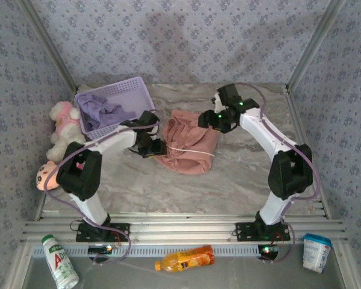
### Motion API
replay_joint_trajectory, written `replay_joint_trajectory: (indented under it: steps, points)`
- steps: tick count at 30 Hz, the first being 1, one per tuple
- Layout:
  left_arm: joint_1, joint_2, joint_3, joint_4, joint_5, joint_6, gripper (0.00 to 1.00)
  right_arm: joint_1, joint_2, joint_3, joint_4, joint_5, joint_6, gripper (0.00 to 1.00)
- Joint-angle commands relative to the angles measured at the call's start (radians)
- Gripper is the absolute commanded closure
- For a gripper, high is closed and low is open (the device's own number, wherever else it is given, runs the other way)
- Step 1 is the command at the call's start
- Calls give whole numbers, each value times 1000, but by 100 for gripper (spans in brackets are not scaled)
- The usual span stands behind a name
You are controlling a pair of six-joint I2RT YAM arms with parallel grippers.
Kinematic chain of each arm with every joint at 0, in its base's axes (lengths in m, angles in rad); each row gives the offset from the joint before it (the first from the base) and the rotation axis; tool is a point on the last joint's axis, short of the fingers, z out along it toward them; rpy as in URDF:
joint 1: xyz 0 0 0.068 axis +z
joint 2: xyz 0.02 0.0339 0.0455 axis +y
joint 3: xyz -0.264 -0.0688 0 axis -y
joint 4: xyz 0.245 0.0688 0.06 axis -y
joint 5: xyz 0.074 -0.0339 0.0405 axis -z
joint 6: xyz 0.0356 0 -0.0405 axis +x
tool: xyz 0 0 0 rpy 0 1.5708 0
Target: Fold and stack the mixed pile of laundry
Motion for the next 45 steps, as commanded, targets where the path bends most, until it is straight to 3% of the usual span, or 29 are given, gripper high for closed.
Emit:
replay_joint_trajectory:
  steps: [1,4,7,12,14,17,22,26,30,34,40,45]
  points:
    - [6,-73,51,-101,-38,17,46,-31,0,-92,93,-47,40,40]
    - [-15,-85,121,-83,-26,15,39,-46,26,-127,157,-38,45,48]
    - [-66,-44,200,0,30,11,40,-49,80,-116,206,-32,41,58]
    - [-153,136,360,78,62,-10,60,-58,193,-78,274,-29,70,67]
    - [-171,222,418,95,61,-14,63,-68,239,-63,302,-55,92,67]
    - [-171,337,493,104,39,-25,65,-75,272,-73,346,-90,118,63]
    - [-149,444,555,102,7,-36,64,-79,266,-134,374,-91,120,44]
    - [-116,463,570,50,-105,-27,63,-84,281,-172,372,-83,134,35]
    - [-40,413,474,57,-188,-73,63,-97,287,-206,372,-75,142,31]
    - [-3,376,420,63,-165,-81,60,-101,280,-220,374,-67,138,30]
    - [-36,300,453,8,-94,-67,55,-84,209,-185,320,-56,107,31]
    - [-97,205,465,-45,-10,-23,49,-53,156,-110,252,-48,51,40]
